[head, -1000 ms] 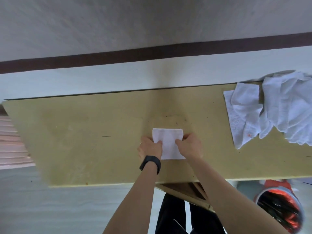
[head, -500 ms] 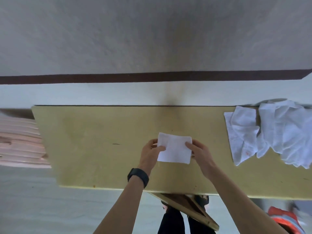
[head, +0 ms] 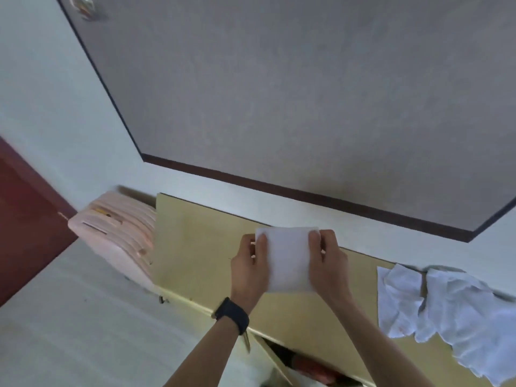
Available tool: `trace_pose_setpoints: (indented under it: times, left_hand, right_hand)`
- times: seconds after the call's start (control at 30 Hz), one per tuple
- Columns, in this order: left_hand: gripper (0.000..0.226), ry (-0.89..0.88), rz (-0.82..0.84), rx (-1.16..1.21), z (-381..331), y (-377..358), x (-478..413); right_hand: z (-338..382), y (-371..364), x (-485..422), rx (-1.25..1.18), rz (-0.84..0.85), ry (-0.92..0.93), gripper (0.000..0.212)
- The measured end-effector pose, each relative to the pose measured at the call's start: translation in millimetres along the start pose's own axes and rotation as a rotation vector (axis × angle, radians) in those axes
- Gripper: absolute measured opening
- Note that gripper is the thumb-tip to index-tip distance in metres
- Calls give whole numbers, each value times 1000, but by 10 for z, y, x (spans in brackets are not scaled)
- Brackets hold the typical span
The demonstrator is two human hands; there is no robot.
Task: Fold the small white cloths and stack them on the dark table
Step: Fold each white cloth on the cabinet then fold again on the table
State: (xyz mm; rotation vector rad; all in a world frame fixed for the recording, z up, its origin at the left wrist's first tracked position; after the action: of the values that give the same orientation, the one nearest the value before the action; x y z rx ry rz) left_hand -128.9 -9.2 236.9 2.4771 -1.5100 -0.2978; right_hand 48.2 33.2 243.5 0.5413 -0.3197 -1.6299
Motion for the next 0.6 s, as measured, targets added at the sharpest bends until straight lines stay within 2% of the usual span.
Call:
trace_pose_setpoints:
  times: [0.1,0.23,0.37,0.47,0.6]
  left_hand:
    - [27,0,-130,13,-57,512,457]
    - [27,99,-285,10,193,1263,1143]
    - [31,212,-473,26,467,2227,1894]
    - [34,264,-617,4,601,3067,2563]
    - [42,359,-816,26,850,4256,3619]
  right_hand:
    - [291,-90,356,-42,84,95,27]
    - [636,-439,1040,-115,267,139,23]
    - [1117,-994,1864,-256,527,102,29]
    - [1525,-1520,2608,-321,787,59,27]
    - [2192,-2141,3928,-309,1107,176,30]
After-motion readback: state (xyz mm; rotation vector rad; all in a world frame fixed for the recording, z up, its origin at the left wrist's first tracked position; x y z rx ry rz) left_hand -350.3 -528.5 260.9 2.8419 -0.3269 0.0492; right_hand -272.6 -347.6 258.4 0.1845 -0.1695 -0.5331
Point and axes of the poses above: each hand's wrist, its own x-axis away from the middle knuckle, its own y-axis out of the back of the hand, z = x × y, the point moved 6 cm from there along -x, towards the middle knuckle
